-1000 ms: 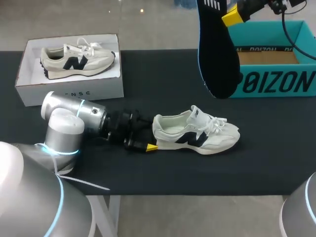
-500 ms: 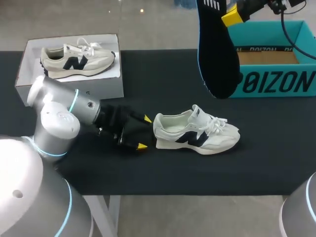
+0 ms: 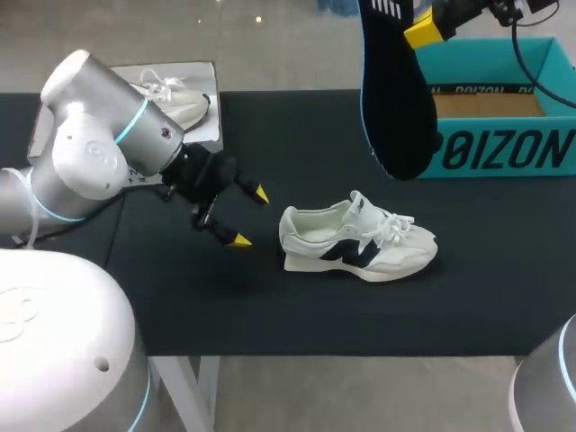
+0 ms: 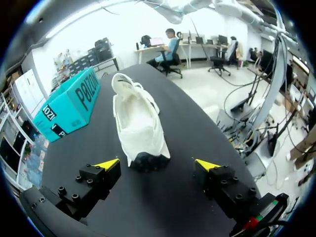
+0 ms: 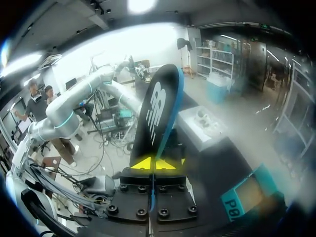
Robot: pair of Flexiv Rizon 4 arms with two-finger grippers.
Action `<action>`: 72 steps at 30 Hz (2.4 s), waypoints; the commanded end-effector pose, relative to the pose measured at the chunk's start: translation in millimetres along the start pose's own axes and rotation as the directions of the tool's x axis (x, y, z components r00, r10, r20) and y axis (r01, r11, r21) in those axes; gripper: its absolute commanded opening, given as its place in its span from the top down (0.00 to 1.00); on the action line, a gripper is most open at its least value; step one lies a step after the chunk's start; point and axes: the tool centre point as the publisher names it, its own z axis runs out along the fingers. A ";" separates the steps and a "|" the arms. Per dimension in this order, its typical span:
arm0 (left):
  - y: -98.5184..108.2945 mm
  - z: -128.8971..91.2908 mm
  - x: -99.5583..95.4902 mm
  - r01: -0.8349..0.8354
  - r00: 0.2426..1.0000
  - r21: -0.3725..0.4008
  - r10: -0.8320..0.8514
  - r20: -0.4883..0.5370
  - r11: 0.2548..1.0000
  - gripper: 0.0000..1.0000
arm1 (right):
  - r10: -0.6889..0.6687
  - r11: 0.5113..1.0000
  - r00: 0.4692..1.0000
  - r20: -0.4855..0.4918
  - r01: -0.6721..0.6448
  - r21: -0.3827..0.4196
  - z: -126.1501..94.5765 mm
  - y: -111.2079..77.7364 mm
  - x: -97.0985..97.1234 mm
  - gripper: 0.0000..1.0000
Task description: Take the shoe out of the shoebox, open the shoe tongue, remove and reinsert the insole, then place the shoe into the shoebox
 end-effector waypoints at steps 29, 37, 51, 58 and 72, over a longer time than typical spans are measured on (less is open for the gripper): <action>-43.3 -31.8 -3.7 -0.002 0.999 -0.329 0.013 0.030 0.944 0.00 | 0.015 1.000 1.000 0.001 -0.015 0.008 -3.7 5.2 3.6 1.00; -43.3 -31.8 -3.7 -0.002 0.999 -0.329 0.013 0.030 0.944 0.00 | 0.037 0.999 0.999 0.022 -0.038 0.028 -19.0 12.6 25.6 1.00; -51.0 -31.3 -10.0 -0.021 0.998 -0.327 0.037 0.042 0.945 0.00 | 0.040 0.999 0.999 0.033 -0.041 0.023 -20.2 13.0 33.8 1.00; -78.1 -19.2 -31.2 -0.093 0.991 -0.307 0.116 0.060 0.947 0.00 | 0.040 0.999 0.999 0.033 -0.041 0.023 -20.2 13.0 33.8 1.00; -66.8 56.0 -73.8 -0.084 0.994 -0.320 0.103 0.045 0.944 0.00 | 0.040 0.999 0.999 0.033 -0.041 0.023 -20.2 13.0 33.8 1.00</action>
